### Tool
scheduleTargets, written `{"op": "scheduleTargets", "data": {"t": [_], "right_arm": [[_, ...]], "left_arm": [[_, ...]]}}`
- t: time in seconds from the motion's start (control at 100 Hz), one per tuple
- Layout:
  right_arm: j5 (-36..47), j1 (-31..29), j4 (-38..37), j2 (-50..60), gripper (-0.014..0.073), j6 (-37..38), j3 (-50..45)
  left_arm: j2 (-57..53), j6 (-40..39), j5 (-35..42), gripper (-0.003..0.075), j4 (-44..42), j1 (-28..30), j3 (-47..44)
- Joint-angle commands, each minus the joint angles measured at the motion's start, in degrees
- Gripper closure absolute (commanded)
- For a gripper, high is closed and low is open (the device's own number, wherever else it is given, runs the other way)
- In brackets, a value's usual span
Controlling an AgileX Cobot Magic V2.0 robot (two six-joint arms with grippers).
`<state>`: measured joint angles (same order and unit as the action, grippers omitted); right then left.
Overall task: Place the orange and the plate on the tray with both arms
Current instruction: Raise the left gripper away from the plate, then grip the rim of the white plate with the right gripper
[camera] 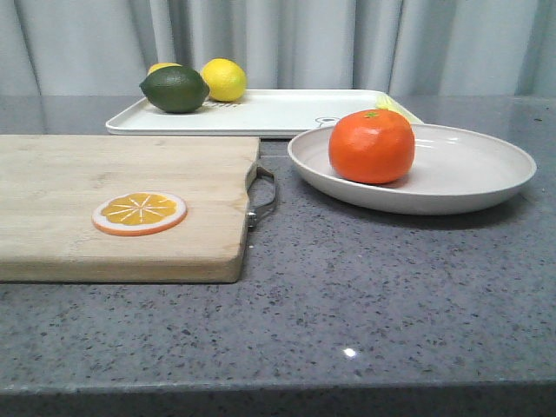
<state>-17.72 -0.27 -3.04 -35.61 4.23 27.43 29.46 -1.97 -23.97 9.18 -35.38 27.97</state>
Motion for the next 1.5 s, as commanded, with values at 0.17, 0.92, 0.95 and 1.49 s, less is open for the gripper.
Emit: {"op": "scheduleTargets", "data": {"t": [0.17,0.92,0.95,1.49], "right_arm": [[-5.17,4.71,-0.05,-12.04,0.0662,0.14,12.5],[-28.91,7.09,11.97,-45.16,0.0201,0.14,40.82],[-29.01,7.09,11.97,-45.87,0.0201,0.14,41.21],[-30.66,7.09,12.08,-55.54,0.0202,0.14,44.23]], "left_arm": [[-0.05,-0.61,4.27,0.0739,0.71,0.13,1.52],[-0.05,-0.61,3.82,0.0739,0.71,0.13,1.52],[-0.05,-0.61,3.82,0.0739,0.71,0.13,1.52],[-0.05,-0.61,3.82,0.0739,0.71,0.13,1.52]]}}
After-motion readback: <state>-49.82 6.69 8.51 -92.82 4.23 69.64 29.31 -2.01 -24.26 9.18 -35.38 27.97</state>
